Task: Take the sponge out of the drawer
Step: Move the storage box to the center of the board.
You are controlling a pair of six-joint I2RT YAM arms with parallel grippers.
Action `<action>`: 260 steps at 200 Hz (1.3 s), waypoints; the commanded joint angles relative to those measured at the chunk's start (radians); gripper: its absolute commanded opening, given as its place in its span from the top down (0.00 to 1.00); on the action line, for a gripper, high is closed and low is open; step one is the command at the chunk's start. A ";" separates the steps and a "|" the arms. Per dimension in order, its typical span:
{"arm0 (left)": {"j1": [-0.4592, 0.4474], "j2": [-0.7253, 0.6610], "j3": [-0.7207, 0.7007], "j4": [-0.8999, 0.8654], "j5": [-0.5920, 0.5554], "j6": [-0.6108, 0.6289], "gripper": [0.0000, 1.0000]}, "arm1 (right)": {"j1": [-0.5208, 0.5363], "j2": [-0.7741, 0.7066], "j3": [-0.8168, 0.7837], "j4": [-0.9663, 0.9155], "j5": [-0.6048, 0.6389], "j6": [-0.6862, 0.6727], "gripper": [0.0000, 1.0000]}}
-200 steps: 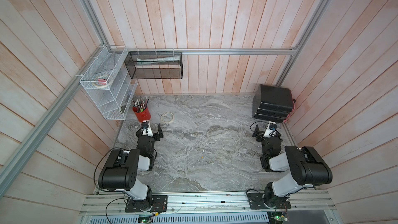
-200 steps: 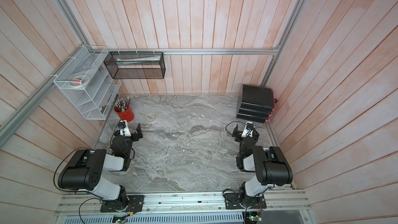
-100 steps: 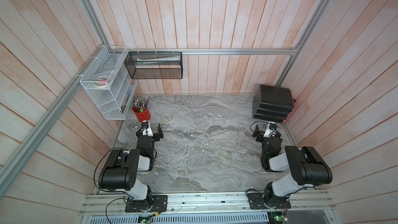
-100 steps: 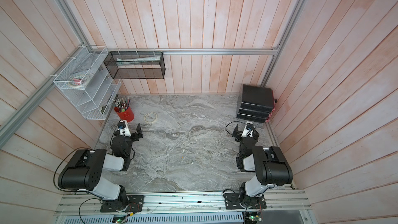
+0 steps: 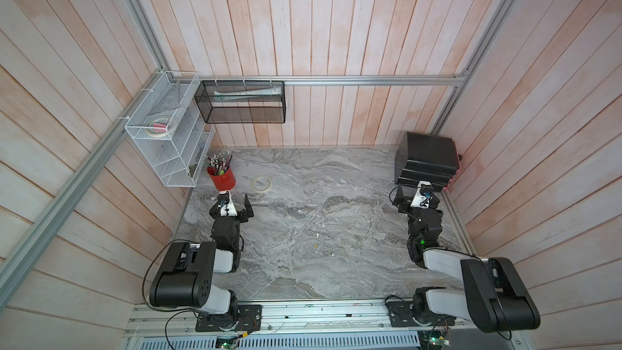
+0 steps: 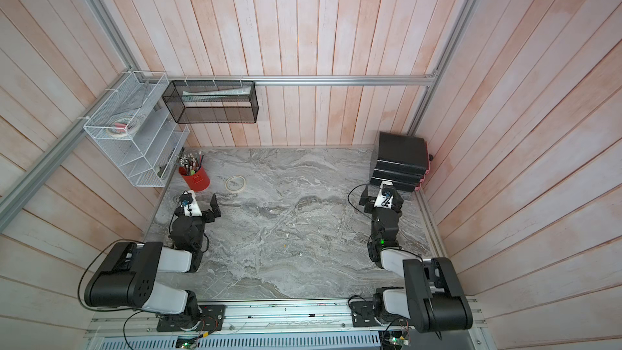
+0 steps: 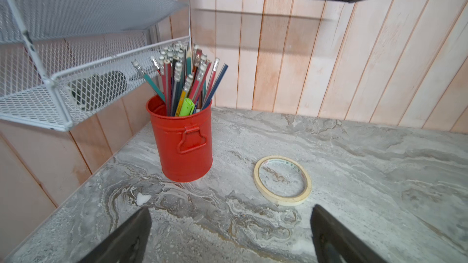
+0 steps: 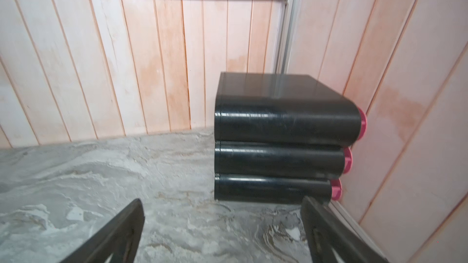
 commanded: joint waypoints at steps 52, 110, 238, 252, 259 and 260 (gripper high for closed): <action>-0.002 0.111 0.019 0.071 -0.006 -0.002 0.00 | 0.005 -0.073 0.042 -0.208 0.017 0.047 0.02; -0.024 -0.010 0.048 -0.078 -0.023 0.026 0.00 | 0.006 -0.124 0.146 -0.403 -0.008 0.119 0.02; -0.280 -0.305 0.256 -0.508 0.336 -0.613 0.00 | 0.277 -0.165 0.220 -0.483 -0.317 0.671 0.02; -0.313 -0.271 0.235 -0.428 0.377 -0.689 0.00 | 0.303 -0.144 0.207 -0.441 -0.340 0.714 0.02; -0.321 -0.250 0.227 -0.396 0.399 -0.716 0.00 | 0.313 -0.128 0.193 -0.394 -0.364 0.728 0.02; -0.322 -0.248 0.227 -0.392 0.402 -0.720 0.00 | 0.314 -0.126 0.191 -0.387 -0.367 0.730 0.02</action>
